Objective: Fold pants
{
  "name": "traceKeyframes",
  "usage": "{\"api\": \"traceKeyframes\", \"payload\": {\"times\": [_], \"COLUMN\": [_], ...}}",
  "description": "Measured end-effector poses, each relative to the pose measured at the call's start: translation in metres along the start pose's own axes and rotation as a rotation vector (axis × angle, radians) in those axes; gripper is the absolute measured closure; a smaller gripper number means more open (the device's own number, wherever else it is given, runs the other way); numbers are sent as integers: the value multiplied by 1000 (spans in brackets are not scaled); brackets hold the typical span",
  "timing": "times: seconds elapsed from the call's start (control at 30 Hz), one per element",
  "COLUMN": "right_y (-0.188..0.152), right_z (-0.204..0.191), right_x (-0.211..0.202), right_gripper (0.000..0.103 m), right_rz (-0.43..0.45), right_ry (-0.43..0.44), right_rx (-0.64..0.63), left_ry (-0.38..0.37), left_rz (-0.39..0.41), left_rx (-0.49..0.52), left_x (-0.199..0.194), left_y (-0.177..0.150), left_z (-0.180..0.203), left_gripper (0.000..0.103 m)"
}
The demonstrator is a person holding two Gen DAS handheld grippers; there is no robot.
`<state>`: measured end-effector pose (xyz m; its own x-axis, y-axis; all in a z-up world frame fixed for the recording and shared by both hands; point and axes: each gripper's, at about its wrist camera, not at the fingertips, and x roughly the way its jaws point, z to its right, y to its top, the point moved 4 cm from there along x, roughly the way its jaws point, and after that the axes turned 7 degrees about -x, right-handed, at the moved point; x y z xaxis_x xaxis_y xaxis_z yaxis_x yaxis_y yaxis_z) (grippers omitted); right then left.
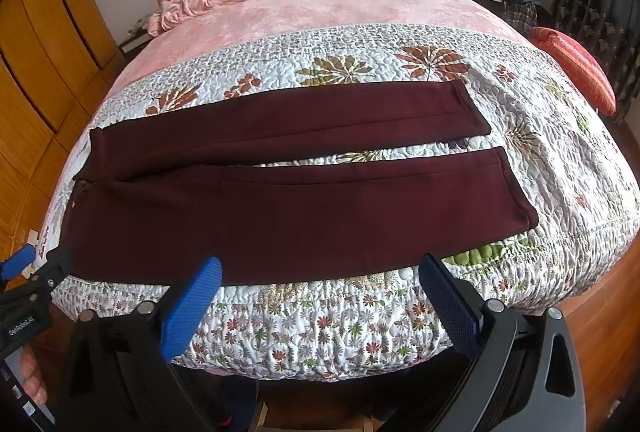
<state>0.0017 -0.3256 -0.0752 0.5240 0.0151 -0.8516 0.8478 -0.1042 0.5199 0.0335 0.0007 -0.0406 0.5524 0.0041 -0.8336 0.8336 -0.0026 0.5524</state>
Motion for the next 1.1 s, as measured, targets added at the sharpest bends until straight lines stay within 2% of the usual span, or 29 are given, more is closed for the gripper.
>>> {"api": "traceKeyframes", "payload": {"times": [1.1], "right_y": [-2], "right_z": [2], "right_x": [6], "right_gripper": [4], "right_rz": [-12], "right_ry": [3], "right_rx": [3], "left_ry": [7], "left_rz": [-13], "left_rx": [6], "left_x": [7], "left_y": [-5], "left_z": [2], "left_gripper": [3]}}
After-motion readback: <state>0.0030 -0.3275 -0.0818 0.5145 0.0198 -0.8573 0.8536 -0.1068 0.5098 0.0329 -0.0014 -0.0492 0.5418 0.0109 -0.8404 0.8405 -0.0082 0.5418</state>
